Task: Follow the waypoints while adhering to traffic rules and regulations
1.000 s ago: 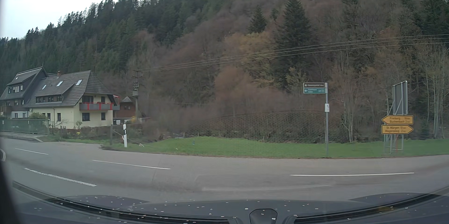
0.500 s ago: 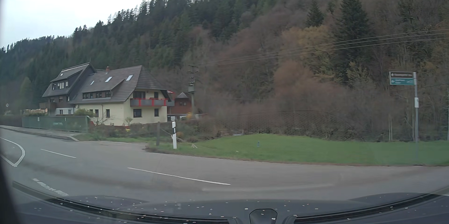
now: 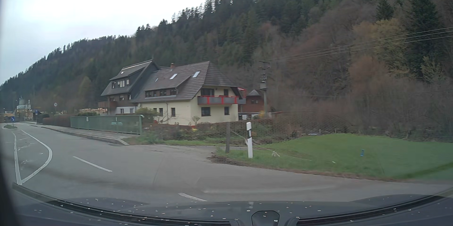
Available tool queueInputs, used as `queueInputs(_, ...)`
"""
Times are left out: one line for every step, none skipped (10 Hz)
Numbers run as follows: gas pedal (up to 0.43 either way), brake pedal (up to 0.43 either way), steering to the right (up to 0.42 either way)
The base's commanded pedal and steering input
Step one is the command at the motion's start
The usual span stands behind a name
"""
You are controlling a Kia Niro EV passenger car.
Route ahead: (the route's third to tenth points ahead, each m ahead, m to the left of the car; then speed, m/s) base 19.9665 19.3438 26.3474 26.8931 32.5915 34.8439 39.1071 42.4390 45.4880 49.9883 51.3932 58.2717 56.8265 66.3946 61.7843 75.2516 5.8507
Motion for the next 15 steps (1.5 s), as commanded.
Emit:
queueInputs(0.287, 0.000, -0.396)
queueInputs(0.287, 0.000, -0.391)
queueInputs(0.287, 0.000, -0.383)
queueInputs(0.287, 0.000, -0.374)
queueInputs(0.287, 0.000, -0.373)
queueInputs(0.287, 0.000, -0.371)
queueInputs(0.287, 0.000, -0.358)
queueInputs(0.311, 0.000, -0.341)
queueInputs(0.311, 0.000, -0.320)
queueInputs(0.311, 0.000, -0.301)
queueInputs(0.311, 0.000, -0.280)
queueInputs(0.311, 0.000, -0.260)
queueInputs(0.331, 0.000, -0.240)
queueInputs(0.378, 0.000, -0.210)
queueInputs(0.409, 0.000, -0.194)
